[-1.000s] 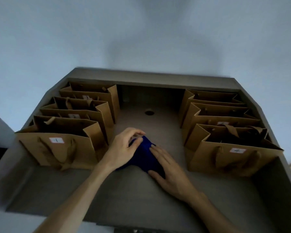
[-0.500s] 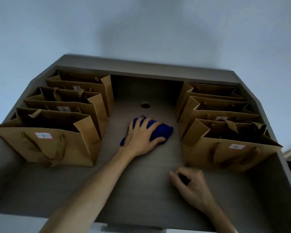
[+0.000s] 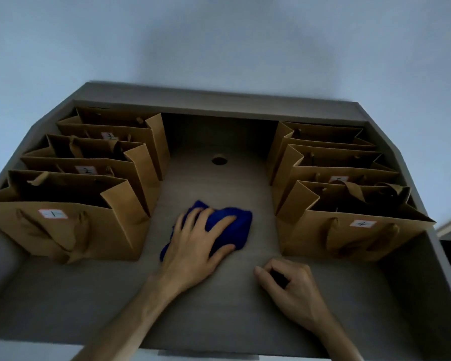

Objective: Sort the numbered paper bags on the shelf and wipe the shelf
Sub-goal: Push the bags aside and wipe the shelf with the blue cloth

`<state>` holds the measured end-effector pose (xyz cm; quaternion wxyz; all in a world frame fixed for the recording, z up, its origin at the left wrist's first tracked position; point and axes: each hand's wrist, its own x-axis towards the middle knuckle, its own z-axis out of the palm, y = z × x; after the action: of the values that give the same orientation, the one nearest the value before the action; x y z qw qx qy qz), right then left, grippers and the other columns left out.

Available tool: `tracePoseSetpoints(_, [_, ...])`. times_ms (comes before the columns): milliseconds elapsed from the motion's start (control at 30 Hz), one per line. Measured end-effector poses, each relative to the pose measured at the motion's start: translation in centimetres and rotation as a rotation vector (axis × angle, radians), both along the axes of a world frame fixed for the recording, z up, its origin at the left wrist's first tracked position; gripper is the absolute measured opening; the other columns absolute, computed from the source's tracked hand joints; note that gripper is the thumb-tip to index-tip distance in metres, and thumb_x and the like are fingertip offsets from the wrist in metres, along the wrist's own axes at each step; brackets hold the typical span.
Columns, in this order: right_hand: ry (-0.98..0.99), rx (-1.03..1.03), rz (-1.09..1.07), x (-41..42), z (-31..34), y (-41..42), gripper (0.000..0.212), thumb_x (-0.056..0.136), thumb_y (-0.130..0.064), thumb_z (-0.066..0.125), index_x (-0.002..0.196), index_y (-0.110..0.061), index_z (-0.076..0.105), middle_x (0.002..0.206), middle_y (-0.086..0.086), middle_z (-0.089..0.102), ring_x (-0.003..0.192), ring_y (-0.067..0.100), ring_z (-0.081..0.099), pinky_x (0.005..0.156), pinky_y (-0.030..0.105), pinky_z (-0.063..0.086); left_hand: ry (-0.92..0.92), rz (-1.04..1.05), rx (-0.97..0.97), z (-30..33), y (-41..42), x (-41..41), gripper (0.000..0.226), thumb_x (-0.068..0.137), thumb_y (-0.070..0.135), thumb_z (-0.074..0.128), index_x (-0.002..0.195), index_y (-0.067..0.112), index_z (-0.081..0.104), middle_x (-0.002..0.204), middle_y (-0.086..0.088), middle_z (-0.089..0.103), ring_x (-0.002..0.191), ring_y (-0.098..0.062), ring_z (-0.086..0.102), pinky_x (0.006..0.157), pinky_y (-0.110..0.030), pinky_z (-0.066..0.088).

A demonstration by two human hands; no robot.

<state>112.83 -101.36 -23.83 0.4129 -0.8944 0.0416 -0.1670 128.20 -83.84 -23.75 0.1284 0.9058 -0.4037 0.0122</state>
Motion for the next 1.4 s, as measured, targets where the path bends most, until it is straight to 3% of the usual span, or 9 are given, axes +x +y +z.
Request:
tracePoseSetpoints(100, [0.030,0.006,0.038,0.0,0.2,-0.1,0.034,0.092,-0.052,0.054,0.073,-0.026,0.064,0.072,-0.015,0.061,0.067,0.004,0.061,0.060,0.013,0.042,-0.026,0.083,-0.006,-1.0,3.4,-2.9,0.058,0.091,0.064,0.031,0.146,0.043,0.026,0.146,-0.002,0.038,0.137,-0.030,0.033,0.111,-0.051,0.029])
tracePoseSetpoints(200, [-0.012,-0.071,0.091,0.2,0.2,-0.1,0.024,0.093,-0.045,0.059,0.079,-0.027,0.067,0.076,-0.018,0.062,0.073,-0.002,0.059,0.067,0.009,0.042,-0.014,0.123,0.006,-1.0,3.3,-2.5,0.059,0.091,0.064,0.030,0.146,0.044,0.024,0.146,-0.001,0.036,0.138,-0.031,0.031,0.112,-0.053,0.029])
tracePoseSetpoints(400, [-0.128,-0.261,0.165,0.6,-0.5,-0.2,0.015,0.093,-0.034,0.065,0.091,-0.021,0.071,0.096,-0.010,0.064,0.091,0.009,0.059,0.078,0.031,0.048,0.046,0.216,0.024,-0.2,-3.4,6.7,0.057,0.094,0.060,0.032,0.146,0.044,0.015,0.152,-0.005,0.022,0.140,-0.034,0.017,0.116,-0.056,0.014])
tracePoseSetpoints(533, [-0.081,-0.364,0.216,0.5,-0.5,-0.4,0.022,0.095,-0.036,0.062,0.109,-0.022,0.070,0.119,-0.005,0.062,0.117,0.012,0.055,0.094,0.034,0.046,0.097,0.206,0.062,0.6,-9.0,14.0,0.057,0.095,0.060,0.032,0.147,0.042,0.017,0.155,-0.010,0.020,0.140,-0.041,0.016,0.115,-0.060,0.009])
tracePoseSetpoints(667, [0.039,-0.472,0.214,0.5,-0.3,-0.1,0.031,0.098,-0.045,0.052,0.125,-0.032,0.061,0.143,-0.007,0.051,0.138,0.010,0.039,0.110,0.035,0.035,0.182,0.199,0.134,1.3,-13.0,16.5,0.063,0.094,0.063,0.034,0.149,0.041,0.014,0.159,-0.011,0.013,0.144,-0.042,0.008,0.115,-0.061,0.003])
tracePoseSetpoints(933, [0.058,-0.431,0.210,0.4,-0.2,-0.1,0.031,0.098,-0.046,0.051,0.124,-0.033,0.061,0.143,-0.009,0.051,0.138,0.008,0.038,0.110,0.036,0.036,0.022,0.048,-0.037,0.6,-8.9,11.1,0.054,0.093,0.053,0.045,0.143,0.037,0.031,0.148,-0.008,0.034,0.133,-0.036,0.029,0.110,-0.056,0.022])
tracePoseSetpoints(1133, [0.098,-0.496,0.216,0.7,-0.1,-0.4,0.034,0.098,-0.054,0.044,0.127,-0.042,0.056,0.145,-0.016,0.047,0.140,0.001,0.032,0.114,0.029,0.028,0.056,-0.143,0.027,-0.2,-6.2,4.7,0.058,0.093,0.057,0.041,0.145,0.047,0.016,0.154,0.002,0.024,0.143,-0.026,0.016,0.117,-0.052,0.011])
tracePoseSetpoints(1267, [0.080,-0.473,0.202,0.8,-0.1,-0.3,0.032,0.097,-0.051,0.049,0.123,-0.038,0.060,0.142,-0.013,0.050,0.138,0.004,0.036,0.113,0.028,0.030,0.014,-0.102,-0.005,0.0,-10.2,8.4,0.058,0.095,0.054,0.040,0.146,0.041,0.018,0.152,-0.003,0.028,0.140,-0.031,0.021,0.115,-0.056,0.016])
tracePoseSetpoints(1400, [0.038,-0.442,0.191,0.8,-0.2,-0.1,0.029,0.096,-0.049,0.053,0.120,-0.036,0.063,0.140,-0.011,0.053,0.137,0.005,0.038,0.109,0.032,0.036,0.055,0.093,0.047,0.6,-16.3,14.2,0.057,0.097,0.054,0.035,0.149,0.036,0.021,0.155,-0.010,0.024,0.140,-0.039,0.021,0.115,-0.059,0.013])
